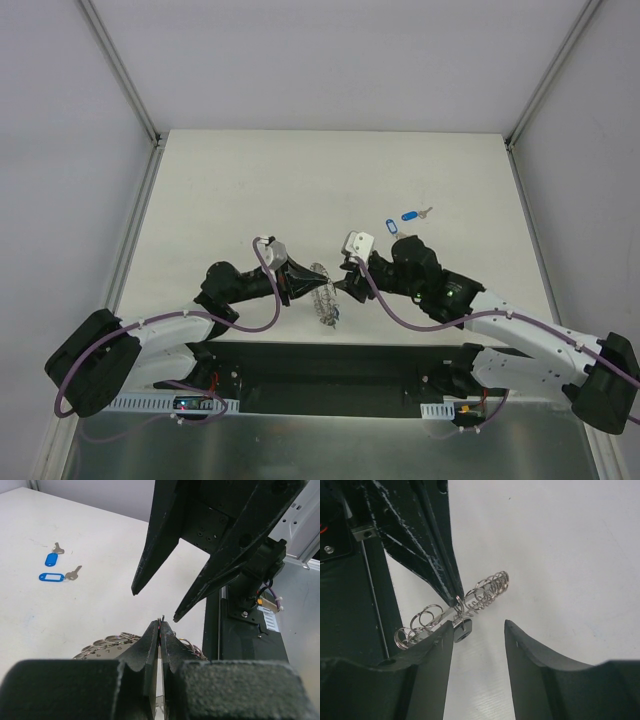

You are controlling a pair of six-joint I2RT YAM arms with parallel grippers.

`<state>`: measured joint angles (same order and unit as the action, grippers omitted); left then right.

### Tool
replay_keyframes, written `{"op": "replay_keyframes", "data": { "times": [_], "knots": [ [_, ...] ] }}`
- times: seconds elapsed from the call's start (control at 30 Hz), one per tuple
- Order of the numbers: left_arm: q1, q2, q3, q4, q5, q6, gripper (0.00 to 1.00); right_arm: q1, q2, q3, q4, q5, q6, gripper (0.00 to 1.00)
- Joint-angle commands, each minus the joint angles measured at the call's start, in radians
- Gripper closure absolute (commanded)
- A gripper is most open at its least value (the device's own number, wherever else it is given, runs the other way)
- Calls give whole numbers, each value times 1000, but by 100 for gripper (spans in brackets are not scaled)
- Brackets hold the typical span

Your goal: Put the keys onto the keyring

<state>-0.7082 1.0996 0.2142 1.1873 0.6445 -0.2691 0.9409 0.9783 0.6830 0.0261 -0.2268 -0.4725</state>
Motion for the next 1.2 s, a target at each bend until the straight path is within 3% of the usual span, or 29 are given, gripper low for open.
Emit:
{"op": "replay_keyframes", "data": {
  "times": [0.0, 0.33, 0.5, 0.53, 0.7, 1.17],
  "knots": [
    [-11, -12, 40, 66, 1, 27, 100, -8, 8, 56, -22, -111, -18, 52],
    [-31, -49, 36, 40, -16, 48, 100, -16, 56, 84, -54, -124, -31, 57],
    [-34, -67, 36, 28, -22, 53, 100, -17, 76, 98, -69, -152, -34, 65],
    [-36, -67, 36, 26, -25, 56, 100, -16, 76, 99, -74, -154, -37, 67],
    [-39, -75, 31, 29, -54, 64, 100, -16, 68, 102, -81, -161, -43, 99],
    [-117, 32, 4, 241, -246, 87, 100, 67, 76, 76, -48, 41, -64, 99]
  ]
}}
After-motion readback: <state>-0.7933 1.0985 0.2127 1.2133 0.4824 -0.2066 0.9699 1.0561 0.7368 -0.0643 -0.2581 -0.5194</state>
